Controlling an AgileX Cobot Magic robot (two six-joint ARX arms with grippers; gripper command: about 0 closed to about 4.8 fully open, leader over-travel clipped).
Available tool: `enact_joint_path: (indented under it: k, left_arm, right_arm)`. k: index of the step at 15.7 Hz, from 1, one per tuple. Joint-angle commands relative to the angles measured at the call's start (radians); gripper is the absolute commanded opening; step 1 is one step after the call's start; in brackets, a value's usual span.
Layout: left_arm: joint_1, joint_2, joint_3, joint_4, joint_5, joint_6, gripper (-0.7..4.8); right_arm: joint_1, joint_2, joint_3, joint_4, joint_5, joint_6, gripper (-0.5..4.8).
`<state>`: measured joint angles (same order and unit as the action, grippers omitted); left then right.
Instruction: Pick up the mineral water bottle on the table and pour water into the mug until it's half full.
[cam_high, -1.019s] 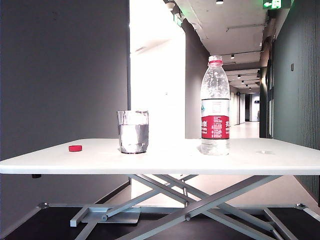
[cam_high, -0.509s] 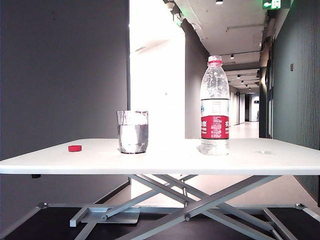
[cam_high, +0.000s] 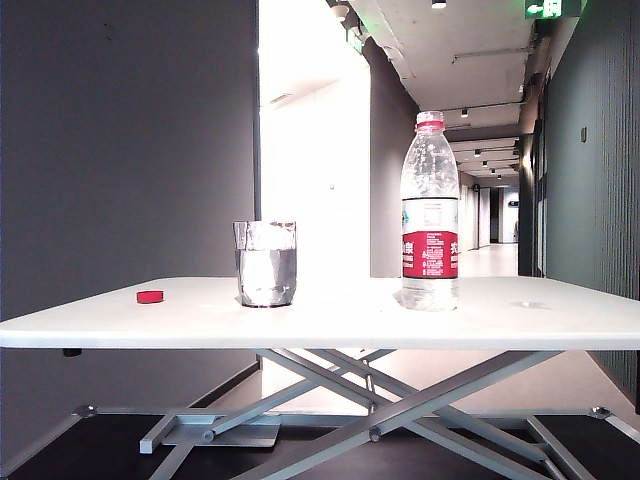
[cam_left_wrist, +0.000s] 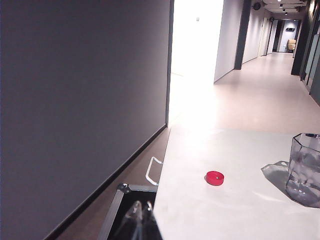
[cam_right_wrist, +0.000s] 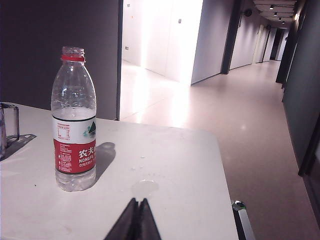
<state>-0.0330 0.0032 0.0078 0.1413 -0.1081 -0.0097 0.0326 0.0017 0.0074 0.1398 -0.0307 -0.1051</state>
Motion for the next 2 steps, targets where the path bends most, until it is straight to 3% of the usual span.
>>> enact_joint_path:
  k: [1,2]
  left_arm:
    - [-0.002,0.0,0.002,0.009,-0.001,-0.002,-0.04]
    - [-0.002,0.0,0.002,0.009,-0.001,-0.002,-0.04]
  right_arm:
    - [0.001,-0.002,-0.002,0.014,0.002,0.003,-0.06]
    - [0.001,-0.002,-0.002,0.014,0.002,0.003,-0.06]
